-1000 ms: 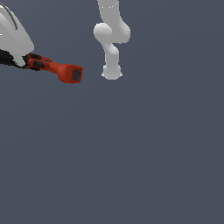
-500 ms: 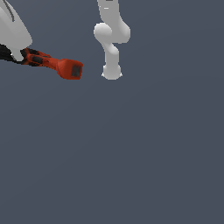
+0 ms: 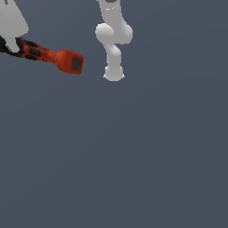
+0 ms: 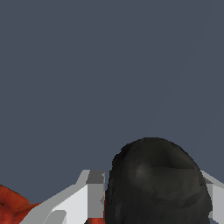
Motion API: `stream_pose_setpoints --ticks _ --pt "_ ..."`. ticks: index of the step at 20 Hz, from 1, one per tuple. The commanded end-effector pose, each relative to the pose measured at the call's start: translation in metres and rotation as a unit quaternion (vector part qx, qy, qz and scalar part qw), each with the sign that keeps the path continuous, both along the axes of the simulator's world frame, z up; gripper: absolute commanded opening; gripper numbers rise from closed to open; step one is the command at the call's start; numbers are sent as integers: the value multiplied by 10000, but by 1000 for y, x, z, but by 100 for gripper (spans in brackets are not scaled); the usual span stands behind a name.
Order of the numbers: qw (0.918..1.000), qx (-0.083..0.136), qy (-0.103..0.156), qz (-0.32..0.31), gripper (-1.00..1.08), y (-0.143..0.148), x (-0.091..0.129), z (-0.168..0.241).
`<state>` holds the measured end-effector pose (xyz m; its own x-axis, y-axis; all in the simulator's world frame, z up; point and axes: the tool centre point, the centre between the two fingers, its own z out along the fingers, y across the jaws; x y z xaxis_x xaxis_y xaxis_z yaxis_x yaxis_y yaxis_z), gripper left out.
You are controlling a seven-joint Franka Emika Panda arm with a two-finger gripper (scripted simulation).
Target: Pick up the object and move it to a goal position.
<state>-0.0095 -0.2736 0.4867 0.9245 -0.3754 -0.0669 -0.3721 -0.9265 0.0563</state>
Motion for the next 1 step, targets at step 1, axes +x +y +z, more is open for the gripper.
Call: stream_pose_setpoints --ticks 1 --pt "10000 -10 -30 1 -100 0 0 5"
